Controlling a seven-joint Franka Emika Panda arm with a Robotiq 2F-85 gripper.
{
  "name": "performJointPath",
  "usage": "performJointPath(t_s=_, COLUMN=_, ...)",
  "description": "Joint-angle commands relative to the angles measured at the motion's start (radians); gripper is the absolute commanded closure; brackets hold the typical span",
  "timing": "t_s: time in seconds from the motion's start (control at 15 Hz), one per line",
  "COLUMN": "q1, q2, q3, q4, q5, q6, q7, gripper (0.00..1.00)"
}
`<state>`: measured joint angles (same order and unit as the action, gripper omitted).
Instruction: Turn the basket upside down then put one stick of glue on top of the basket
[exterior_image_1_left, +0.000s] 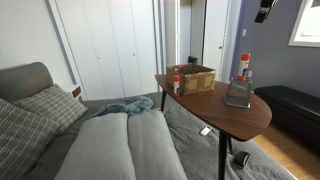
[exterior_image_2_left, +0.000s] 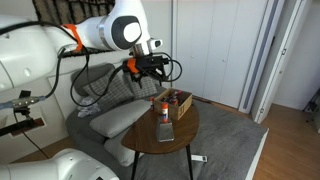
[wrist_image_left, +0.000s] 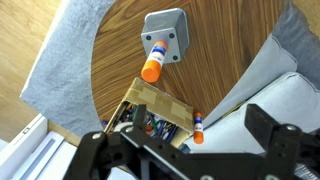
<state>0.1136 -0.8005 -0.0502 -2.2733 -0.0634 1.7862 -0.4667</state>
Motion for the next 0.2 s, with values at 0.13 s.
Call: performJointPath(t_s=0.13, q1=0.017, q2=-0.013, q3=-0.01, q4=0.002, q5=-0.01, q6=-0.004, q7=0.01, gripper=0.0)
